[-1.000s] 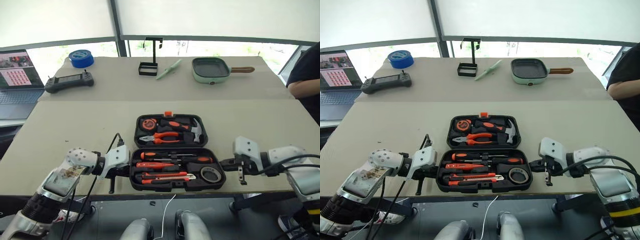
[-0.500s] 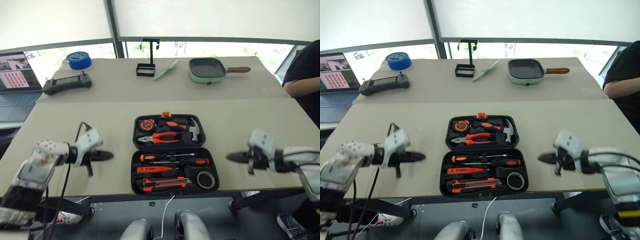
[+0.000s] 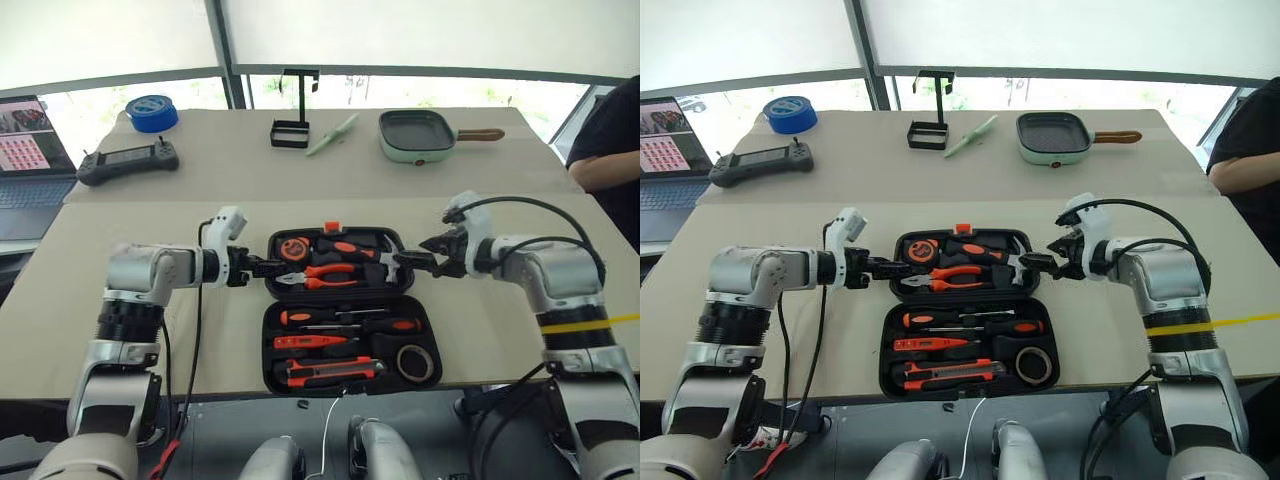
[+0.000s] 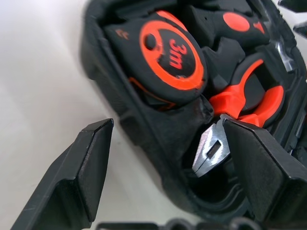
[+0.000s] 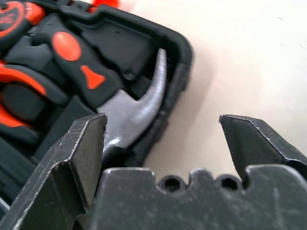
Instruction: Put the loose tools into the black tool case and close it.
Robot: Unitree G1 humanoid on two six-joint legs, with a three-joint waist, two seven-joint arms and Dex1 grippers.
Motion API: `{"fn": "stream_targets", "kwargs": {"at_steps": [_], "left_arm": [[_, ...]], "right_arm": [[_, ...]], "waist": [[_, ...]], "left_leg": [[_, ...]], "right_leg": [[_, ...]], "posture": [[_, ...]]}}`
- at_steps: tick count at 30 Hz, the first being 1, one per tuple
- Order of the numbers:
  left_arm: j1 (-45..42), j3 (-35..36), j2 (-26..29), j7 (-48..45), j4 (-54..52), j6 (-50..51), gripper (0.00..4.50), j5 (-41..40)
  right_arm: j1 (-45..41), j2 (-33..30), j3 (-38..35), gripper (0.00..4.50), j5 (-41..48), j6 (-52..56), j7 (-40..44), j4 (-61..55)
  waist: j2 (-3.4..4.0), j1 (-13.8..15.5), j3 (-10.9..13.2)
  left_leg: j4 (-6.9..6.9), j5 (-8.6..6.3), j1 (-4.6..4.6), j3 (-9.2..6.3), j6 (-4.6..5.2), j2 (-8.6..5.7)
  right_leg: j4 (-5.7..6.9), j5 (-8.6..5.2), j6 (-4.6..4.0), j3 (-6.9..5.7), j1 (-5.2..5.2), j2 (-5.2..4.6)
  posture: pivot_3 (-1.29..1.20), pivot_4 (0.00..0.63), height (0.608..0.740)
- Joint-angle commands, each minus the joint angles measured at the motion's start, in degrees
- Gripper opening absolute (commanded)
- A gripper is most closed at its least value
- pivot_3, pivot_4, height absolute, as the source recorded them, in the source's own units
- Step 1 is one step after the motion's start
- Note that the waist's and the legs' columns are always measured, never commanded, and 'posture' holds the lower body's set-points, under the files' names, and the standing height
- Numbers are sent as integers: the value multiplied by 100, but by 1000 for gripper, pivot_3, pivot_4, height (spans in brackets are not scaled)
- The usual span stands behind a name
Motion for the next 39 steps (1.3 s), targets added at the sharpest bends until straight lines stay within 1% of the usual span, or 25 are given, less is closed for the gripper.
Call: {"fn": "stream_targets", "kwargs": {"at_steps": [1,2,3,4,5,7,8,9,12,13,22,26,29,32,35,37,39], "left_arm": [[-153,175,-89,131,20,-100,3409,-67],[-151,194,-96,136,29,-113,3242,-84],[-142,204,-94,138,28,-124,2831,-99],[-132,208,-91,139,21,-127,2531,-111],[-113,223,-92,140,4,-129,2135,-121],[-82,284,-113,163,-26,-121,1610,-144],[-72,311,-123,176,-37,-115,1395,-153],[-66,341,-134,199,-42,-111,908,-157],[-58,450,-169,249,-60,-108,6,-180],[-62,493,-188,266,-65,-100,0,-201],[32,500,-226,235,-283,-83,0,-307],[31,664,-391,276,-470,-562,0,-329],[-164,814,-577,569,-366,-1389,0,-95],[-296,816,-681,607,-385,-2309,0,115],[-229,675,-737,592,-464,-3310,0,454],[24,411,-713,527,-555,-4030,0,808],[331,160,-648,427,-644,-4641,0,1111]], "right_arm": [[-172,111,-106,3883,-26,-7,-136,184],[-183,133,-123,3710,-28,-11,-155,222],[-173,131,-85,3345,-48,-31,-132,224],[-162,134,-57,3085,-62,-42,-119,219],[-159,155,-50,2673,-64,-39,-124,217],[-172,219,-71,2076,-49,-3,-166,222],[-178,241,-80,1853,-45,11,-181,222],[-176,250,-54,1380,-61,-5,-172,221],[-118,255,7,361,-31,44,-84,139],[-108,254,8,68,-26,55,-79,122],[-150,253,-66,30,26,127,-89,11],[-316,459,-257,30,11,-334,-294,-74],[-561,718,-515,30,-36,-762,-648,-89],[-690,896,-645,30,-173,-1355,-885,-210],[-525,844,-431,30,-576,-2259,-887,-381],[-255,767,-248,30,-896,-2935,-871,-494],[21,762,-187,30,-1075,-3389,-905,-569]], "waist": [[0,-3,0],[0,-4,0],[0,1,0],[0,9,0],[0,26,0],[0,57,0],[0,68,0],[0,75,0],[-3,104,-4],[-5,103,-5],[-6,105,-6],[-6,96,-6],[-6,98,-5],[-7,81,-3],[-7,73,-4],[-7,54,-4],[-6,42,-4]], "left_leg": [[0,2,1,0,-4,1],[0,6,5,0,-10,3],[0,8,6,0,-13,6],[-1,10,6,-2,-17,9],[0,11,6,-5,-18,9],[0,11,6,-7,-18,9],[1,11,5,-7,-18,8],[6,11,4,-7,-17,6],[8,11,5,-7,-17,6],[10,11,5,-9,-17,6],[12,11,4,-10,-16,7],[11,11,3,-10,-16,8],[18,11,-2,-9,-16,7],[23,11,-16,-6,-17,8],[9,11,-19,-5,-17,8],[-1,12,-19,-2,-17,8],[-7,12,-17,-1,-17,7]], "right_leg": [[-2,1,-2,7,0,0],[-4,3,-5,12,0,0],[-5,3,-6,16,0,0],[-3,3,-9,17,-1,0],[-1,3,-10,17,-1,0],[8,3,-10,17,0,-1],[26,3,-10,18,0,-2],[29,3,-10,18,0,-4],[30,3,-10,19,1,-4],[31,3,-10,19,1,-4],[34,3,-10,25,1,-4],[34,3,-10,25,0,-3],[35,3,-10,26,-4,-4],[39,7,-16,26,-21,-2],[36,7,-16,21,-31,-1],[31,7,-16,17,-35,0],[26,7,-16,11,-34,1]], "posture": [[0,150,740],[0,150,740],[0,150,740],[0,150,740],[0,150,740],[0,150,740],[0,150,740],[0,150,740],[0,150,740],[0,150,740],[0,150,740],[0,150,740],[0,150,740],[0,150,740],[0,150,740],[0,150,740],[0,150,740]]}}
